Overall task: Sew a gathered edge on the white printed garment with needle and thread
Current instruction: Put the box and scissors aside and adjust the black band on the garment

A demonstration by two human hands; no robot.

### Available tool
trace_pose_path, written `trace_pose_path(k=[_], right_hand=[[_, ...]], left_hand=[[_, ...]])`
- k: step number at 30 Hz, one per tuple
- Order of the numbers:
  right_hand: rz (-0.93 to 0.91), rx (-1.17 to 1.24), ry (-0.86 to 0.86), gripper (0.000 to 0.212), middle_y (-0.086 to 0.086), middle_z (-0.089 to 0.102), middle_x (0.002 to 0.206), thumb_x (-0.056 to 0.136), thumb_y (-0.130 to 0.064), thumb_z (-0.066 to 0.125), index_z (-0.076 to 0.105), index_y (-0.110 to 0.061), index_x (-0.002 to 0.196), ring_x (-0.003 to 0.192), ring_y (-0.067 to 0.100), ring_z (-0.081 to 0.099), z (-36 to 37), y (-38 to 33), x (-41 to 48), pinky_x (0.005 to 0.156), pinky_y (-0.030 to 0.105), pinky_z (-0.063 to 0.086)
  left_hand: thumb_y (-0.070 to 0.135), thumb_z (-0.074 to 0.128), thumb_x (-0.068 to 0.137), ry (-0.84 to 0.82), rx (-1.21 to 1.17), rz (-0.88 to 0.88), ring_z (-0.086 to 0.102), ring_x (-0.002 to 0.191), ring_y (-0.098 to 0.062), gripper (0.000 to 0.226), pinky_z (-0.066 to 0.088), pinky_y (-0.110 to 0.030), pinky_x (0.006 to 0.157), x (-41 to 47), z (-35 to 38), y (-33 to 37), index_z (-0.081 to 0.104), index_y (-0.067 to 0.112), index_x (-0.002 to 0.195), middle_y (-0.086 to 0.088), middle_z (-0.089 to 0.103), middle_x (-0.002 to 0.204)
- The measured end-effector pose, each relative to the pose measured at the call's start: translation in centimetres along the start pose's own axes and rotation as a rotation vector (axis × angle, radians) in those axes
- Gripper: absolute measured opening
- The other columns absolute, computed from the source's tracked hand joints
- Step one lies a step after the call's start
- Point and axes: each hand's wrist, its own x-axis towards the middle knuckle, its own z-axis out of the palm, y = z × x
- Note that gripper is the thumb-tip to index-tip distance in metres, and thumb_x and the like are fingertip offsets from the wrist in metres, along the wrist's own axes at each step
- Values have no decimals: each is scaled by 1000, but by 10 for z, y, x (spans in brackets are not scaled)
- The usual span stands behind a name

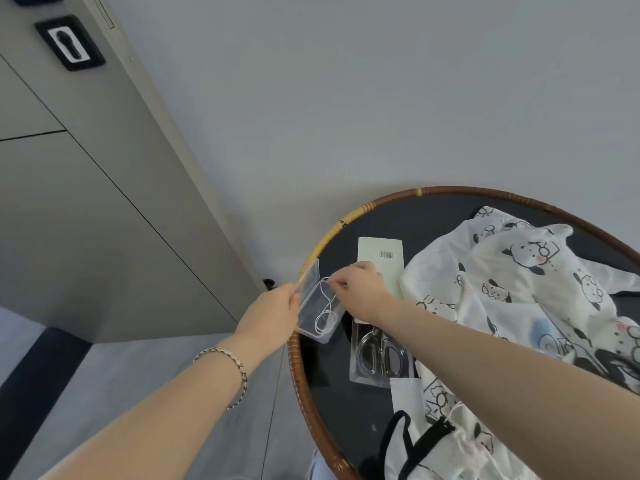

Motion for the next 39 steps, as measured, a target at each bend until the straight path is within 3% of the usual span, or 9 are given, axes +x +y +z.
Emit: trace_pose_path(k=[3, 9, 15, 17, 20, 26, 33, 36, 39], right_hand=[[-225, -26, 98, 26, -4, 57, 127, 95, -20, 44, 66, -21, 109, 133, 21, 25, 2, 7, -19, 109, 33, 20], [-459, -173, -46, 30, -1, 52, 135, 95, -10, 43, 65, -15, 113, 136, 21, 25, 3, 10, -40, 112, 37, 23], [-213, 64, 97, 27, -3, 58, 120, 93, -8, 43, 66, -20, 98, 122, 11, 38, -40, 38, -73, 99, 17, 27], [-152, 88, 70, 27, -6, 60, 108, 92, -7, 44, 63, -26, 89, 116, 9, 42, -52, 52, -85, 92, 17, 31], [-97, 99, 108, 26, -11, 57, 98, 91, -6, 45, 64, -24, 89, 110, 9, 45, -64, 72, -106, 90, 15, 31], [-82, 135, 172, 23, -15, 59, 98, 90, -8, 51, 66, -24, 88, 109, 4, 45, -78, 93, -143, 93, 13, 32], [21, 223, 175, 22, -11, 64, 91, 91, -12, 50, 63, -30, 87, 72, -10, 54, -84, 87, -184, 64, 0, 38], [111, 382, 121, 17, -9, 68, 87, 89, -19, 54, 67, -29, 84, 65, -5, 56, -80, 75, -204, 57, 2, 40], [170, 422, 33, 29, 1, 56, 65, 86, -32, 55, 67, -6, 84, 46, 8, 38, -74, 71, -223, 50, 15, 34]], left_hand=[[27, 30, 100, 7, -10, -14, 63, 77, -20, 30, 51, -39, 74, -1, 3, -1, 55, 13, 108, -5, 65, 89], [23, 31, 99, 81, 68, 1, 62, 81, -27, 27, 48, -37, 68, -7, 5, 9, 51, 13, 115, -9, 64, 93], [33, 31, 99, -46, 203, 284, 59, 96, -14, 58, 49, -26, 75, -16, 22, 27, 0, 29, 148, 4, 16, 155], [34, 21, 101, -121, 447, 286, 26, 139, -22, 57, 28, -29, 109, -17, 30, 30, -7, 18, 148, 0, -6, 157], [36, 12, 101, -176, 707, 242, -11, 144, -25, 56, 0, -35, 116, -18, 39, 32, -11, 13, 146, -7, -14, 156], [49, 14, 97, -187, 763, 190, -9, 144, -28, 66, 2, -38, 116, -21, 48, 36, -9, 14, 147, -9, -10, 156], [34, 21, 97, -210, 915, 209, 27, 136, -24, 50, 24, -42, 109, -11, 20, 72, 28, 14, 142, -6, 25, 152], [24, 34, 94, -23, 608, 217, 39, 126, -24, 37, 30, -40, 105, -23, 20, 104, 50, 11, 125, -7, 41, 139], [24, 39, 93, 22, 105, 139, 56, 82, -23, 28, 43, -32, 66, -55, 24, 133, 59, 9, 82, -5, 60, 87]])
